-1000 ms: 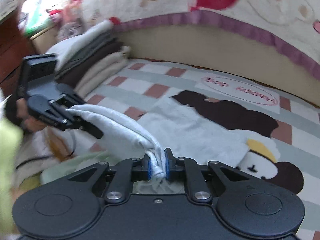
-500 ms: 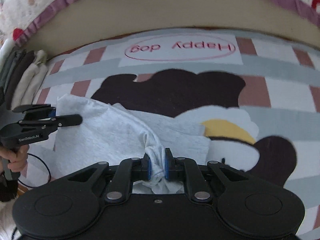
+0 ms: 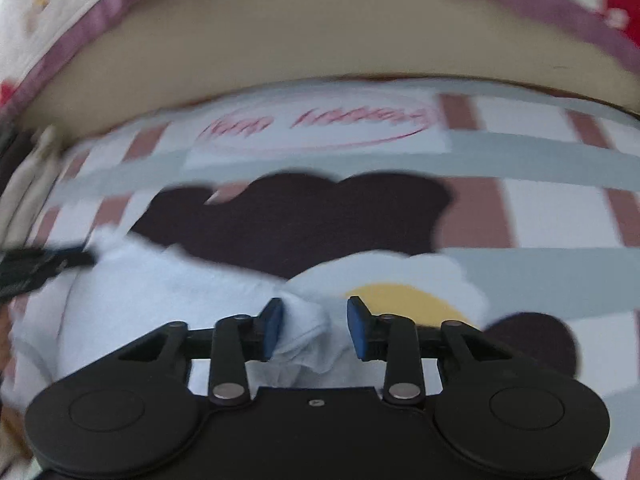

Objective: Fold clothes

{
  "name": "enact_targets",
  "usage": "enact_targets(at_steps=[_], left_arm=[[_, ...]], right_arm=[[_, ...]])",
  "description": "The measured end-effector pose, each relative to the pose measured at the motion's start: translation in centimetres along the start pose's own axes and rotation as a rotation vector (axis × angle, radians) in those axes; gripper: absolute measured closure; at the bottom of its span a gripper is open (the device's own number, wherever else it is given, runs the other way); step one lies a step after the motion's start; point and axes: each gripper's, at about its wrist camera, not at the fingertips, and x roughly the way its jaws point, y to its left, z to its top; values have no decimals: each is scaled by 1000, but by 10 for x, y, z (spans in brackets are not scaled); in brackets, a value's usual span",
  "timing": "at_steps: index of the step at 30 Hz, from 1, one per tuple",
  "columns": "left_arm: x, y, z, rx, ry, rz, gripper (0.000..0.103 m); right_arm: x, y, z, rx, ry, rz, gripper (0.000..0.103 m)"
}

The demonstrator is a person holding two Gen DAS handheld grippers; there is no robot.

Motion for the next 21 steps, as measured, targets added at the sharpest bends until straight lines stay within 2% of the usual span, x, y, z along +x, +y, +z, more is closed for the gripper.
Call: enact_targets(at_steps=[2, 3, 5, 7, 9, 11, 12, 14, 16, 18, 21], left_arm=[[-19, -9, 1, 81, -43, 48, 87], [-27, -12, 1, 109, -65, 40, 88], [-36, -16, 1, 121, -94, -38, 88], [-27, -20, -2, 127, -83, -61, 87], [-12, -23, -5, 131, -60, -68, 87], [2, -27, -9, 136, -37, -75, 87], [10, -28, -11, 138, -25, -79, 87], [23, -24, -12, 123, 17, -77, 88], [26, -18, -11, 78, 48, -88, 88], [23, -18, -11, 83, 56, -81, 88], [22, -19, -13, 84, 69, -72, 88]], right_arm=[[-21, 7, -4, -31, -94, -86, 67], [-33, 14, -6, -72, -148, -114, 67], [-53, 34, -18, -156, -239, -71, 64], [-58, 57, -31, -237, -279, -37, 58], [-44, 78, -48, -340, -261, -38, 58], [-22, 87, -59, -380, -209, -44, 58], [-9, 87, -65, -386, -179, -58, 59], [6, 85, -74, -411, -191, -117, 58], [12, 74, -76, -368, -219, -147, 58], [13, 59, -74, -279, -218, -111, 58], [14, 55, -70, -260, -198, -99, 58]])
